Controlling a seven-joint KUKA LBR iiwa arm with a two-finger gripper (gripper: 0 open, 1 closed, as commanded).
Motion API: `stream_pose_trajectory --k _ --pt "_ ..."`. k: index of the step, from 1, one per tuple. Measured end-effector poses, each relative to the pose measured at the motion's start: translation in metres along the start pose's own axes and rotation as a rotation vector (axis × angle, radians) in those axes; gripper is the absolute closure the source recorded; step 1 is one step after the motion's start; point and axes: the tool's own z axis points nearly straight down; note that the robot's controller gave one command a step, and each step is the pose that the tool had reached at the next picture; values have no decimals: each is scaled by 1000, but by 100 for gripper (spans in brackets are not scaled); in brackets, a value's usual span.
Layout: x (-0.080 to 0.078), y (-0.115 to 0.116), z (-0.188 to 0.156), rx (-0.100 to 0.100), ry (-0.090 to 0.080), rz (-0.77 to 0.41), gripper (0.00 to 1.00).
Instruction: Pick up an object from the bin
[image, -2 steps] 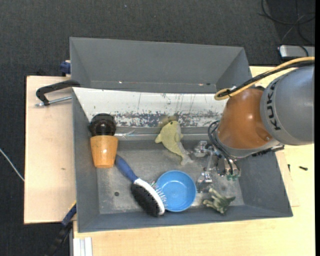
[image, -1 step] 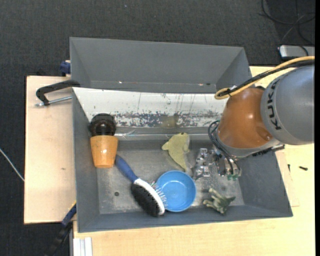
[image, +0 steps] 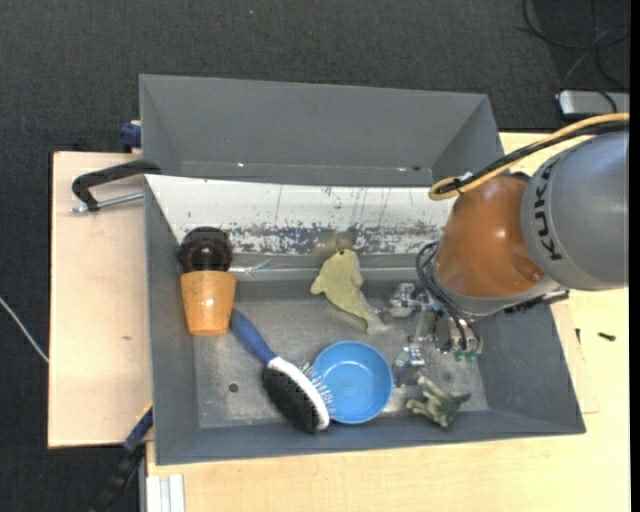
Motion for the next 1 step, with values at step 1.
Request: stream_pose_trajectory --k 1 --pt "-17 72 -1 -2 -9 -111 0"
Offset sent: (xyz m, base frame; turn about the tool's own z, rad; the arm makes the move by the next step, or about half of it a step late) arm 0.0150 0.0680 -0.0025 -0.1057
